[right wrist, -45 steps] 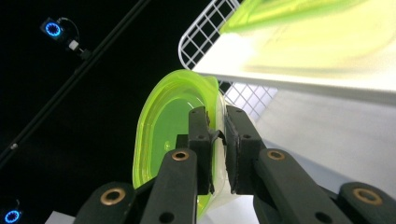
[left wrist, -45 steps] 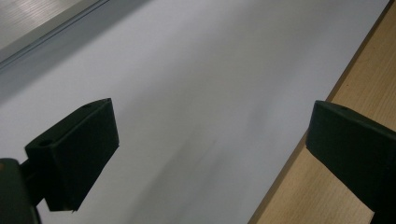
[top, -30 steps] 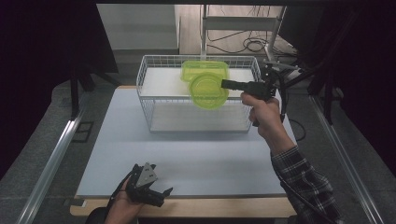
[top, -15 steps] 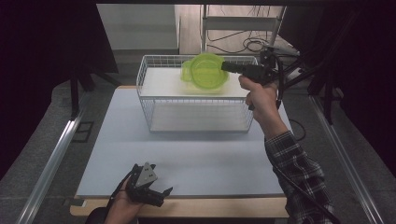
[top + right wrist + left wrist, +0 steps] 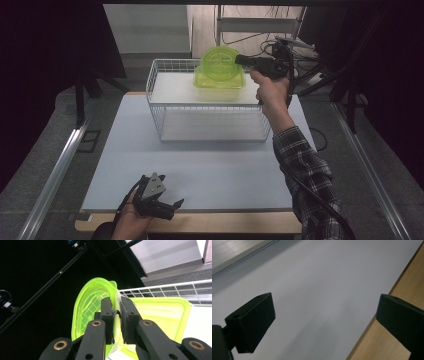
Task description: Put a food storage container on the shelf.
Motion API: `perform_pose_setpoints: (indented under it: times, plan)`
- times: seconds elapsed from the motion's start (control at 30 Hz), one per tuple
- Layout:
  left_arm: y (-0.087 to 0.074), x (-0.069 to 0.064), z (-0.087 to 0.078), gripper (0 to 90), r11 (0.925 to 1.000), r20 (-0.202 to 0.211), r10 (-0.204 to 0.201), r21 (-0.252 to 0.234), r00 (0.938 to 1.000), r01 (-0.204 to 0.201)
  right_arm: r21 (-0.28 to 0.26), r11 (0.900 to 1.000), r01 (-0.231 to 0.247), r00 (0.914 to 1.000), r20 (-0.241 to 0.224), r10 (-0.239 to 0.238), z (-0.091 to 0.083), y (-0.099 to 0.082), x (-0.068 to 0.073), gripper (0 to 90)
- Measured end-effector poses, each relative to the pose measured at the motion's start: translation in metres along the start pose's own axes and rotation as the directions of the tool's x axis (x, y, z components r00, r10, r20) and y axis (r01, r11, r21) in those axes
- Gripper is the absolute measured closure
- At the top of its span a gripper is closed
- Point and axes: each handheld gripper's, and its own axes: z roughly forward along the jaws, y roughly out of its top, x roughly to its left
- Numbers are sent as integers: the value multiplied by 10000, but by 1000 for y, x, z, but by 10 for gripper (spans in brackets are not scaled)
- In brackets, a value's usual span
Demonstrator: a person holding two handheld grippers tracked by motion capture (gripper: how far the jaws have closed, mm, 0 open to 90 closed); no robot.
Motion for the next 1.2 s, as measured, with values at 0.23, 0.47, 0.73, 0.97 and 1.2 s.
perform_pose_setpoints:
  times: [0.23,0.47,0.73,0.97,1.2]
  plan:
    - [0,-1,1,25,9999,32,130,106,9999,-130,-65,9999,-105,9987,491,108,10,1,-3,816]
    - [0,-2,2,25,9996,69,215,185,9997,-216,-259,9991,-321,9973,655,338,15,1,-8,811]
    - [0,-3,3,25,9993,90,286,239,9996,-288,-121,9999,110,9915,1300,-93,21,2,-8,737]
    - [0,-3,3,25,9990,127,324,294,9994,-328,-12,9994,348,9882,1494,-342,23,3,-9,688]
    - [0,-4,4,25,9986,130,393,338,9991,-397,228,9959,877,9759,1983,-905,28,3,-6,617]
